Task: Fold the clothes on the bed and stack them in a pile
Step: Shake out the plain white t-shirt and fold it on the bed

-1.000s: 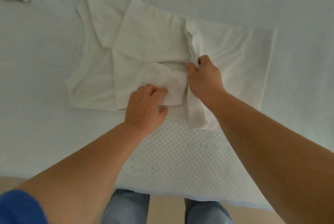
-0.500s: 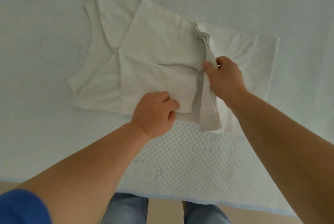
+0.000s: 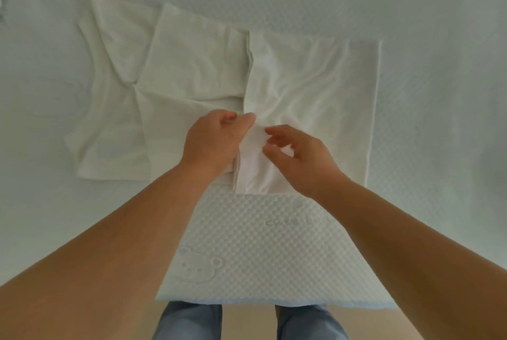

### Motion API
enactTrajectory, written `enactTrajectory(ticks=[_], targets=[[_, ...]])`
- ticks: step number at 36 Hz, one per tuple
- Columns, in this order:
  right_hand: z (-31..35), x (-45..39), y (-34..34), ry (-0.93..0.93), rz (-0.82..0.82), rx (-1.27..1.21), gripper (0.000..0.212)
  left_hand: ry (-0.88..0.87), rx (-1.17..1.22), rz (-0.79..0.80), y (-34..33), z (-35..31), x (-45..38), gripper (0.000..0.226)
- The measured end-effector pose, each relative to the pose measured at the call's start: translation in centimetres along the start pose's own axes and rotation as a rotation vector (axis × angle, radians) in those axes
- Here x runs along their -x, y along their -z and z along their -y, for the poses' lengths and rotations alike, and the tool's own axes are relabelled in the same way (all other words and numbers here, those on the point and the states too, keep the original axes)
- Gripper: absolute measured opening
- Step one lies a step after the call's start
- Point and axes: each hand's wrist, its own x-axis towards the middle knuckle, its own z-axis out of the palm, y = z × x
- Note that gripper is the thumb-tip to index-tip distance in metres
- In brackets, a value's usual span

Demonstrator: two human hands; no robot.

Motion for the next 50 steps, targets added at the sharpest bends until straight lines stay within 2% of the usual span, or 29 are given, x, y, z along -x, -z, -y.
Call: enactTrajectory(ticks=[2,3,6,8,10,12,15,20,22,25,28,31,34,36,38,40,42,44,47,49,50], targets=[[-1.5,0.5,1.0,0.028,-0.289,0.199,0.035,-0.012,-0.111,-0.062,-0.9,-0.7,-0.6,0.058],[-2.3,0.6,1.7,-0.022,-0.396,0.237,0.038,0.003,-0.125,-0.085,-1.2,-1.2,-0.9,0.06],[-5.1,0.4,3.9,-0.312,-0.556,0.13,0.055,-0.013,-0.125,-0.138,-2.1,-2.5,-2.1,0.05],[-6.8,0.2,5.0,-0.468,-0.545,0.026,0.058,-0.025,-0.135,-0.154,-2.6,-3.3,-2.9,0.04],[-8.3,0.1,5.5,-0.489,-0.494,-0.05,0.038,0.01,-0.125,-0.152,-3.1,-3.6,-3.6,0.028],[-9.5,0.0,5.7,-0.452,-0.46,-0.04,0.017,0.087,-0.085,-0.159,-3.3,-3.9,-4.0,0.028],[-10.6,-0.4,6.0,-0.424,-0.429,-0.091,0.012,0.164,-0.066,-0.178,-3.3,-4.4,-4.7,0.03],[-11.3,-0.9,6.9,-0.453,-0.35,-0.134,0.01,0.047,-0.268,-0.217,-3.3,-5.4,-5.9,0.033],[-11.0,-1.1,7.1,-0.435,-0.363,-0.129,0.016,0.021,-0.319,-0.194,-3.4,-5.9,-6.3,0.03],[-9.6,-2.5,7.8,-0.367,-0.44,-0.108,0.045,0.054,-0.328,-0.172,-3.4,-6.6,-6.9,0.027],[-8.2,-5.8,9.3,-0.344,-0.512,-0.096,0.059,-0.002,-0.352,-0.232,-3.6,-7.3,-7.2,0.028],[-7.3,-9.2,10.7,-0.336,-0.526,-0.042,0.053,-0.113,-0.353,-0.327,-4.3,-7.9,-7.1,0.03],[-7.6,-10.9,11.2,-0.288,-0.549,0.047,0.029,-0.268,-0.234,-0.412,-5.3,-7.7,-6.7,0.023],[-8.4,-11.1,11.4,-0.26,-0.581,0.041,0.022,-0.381,-0.134,-0.462,-5.8,-7.4,-6.4,0.023],[-9.2,-10.8,11.5,-0.233,-0.615,-0.005,0.022,-0.417,-0.136,-0.524,-6.1,-6.9,-6.3,0.026],[-9.6,-10.8,11.7,-0.228,-0.637,-0.072,0.025,-0.329,-0.209,-0.556,-6.3,-6.5,-6.8,0.029],[-9.3,-10.8,11.6,-0.221,-0.65,-0.098,0.035,-0.25,-0.268,-0.552,-6.2,-6.0,-7.2,0.042],[-8.9,-10.1,11.1,-0.161,-0.671,0.018,0.048,-0.356,-0.332,-0.568,-5.7,-6.0,-7.0,0.055],[-8.5,-7.4,9.2,0.048,-0.633,0.248,0.06,-0.578,-0.455,-0.503,-5.8,-6.0,-5.3,0.056],[-9.3,-5.1,7.3,0.176,-0.504,0.396,0.062,-0.686,-0.605,-0.362,-6.7,-5.3,-3.7,0.057],[-10.1,-4.0,6.5,0.191,-0.421,0.468,0.065,-0.681,-0.697,-0.263,-7.2,-4.6,-3.1,0.059]])
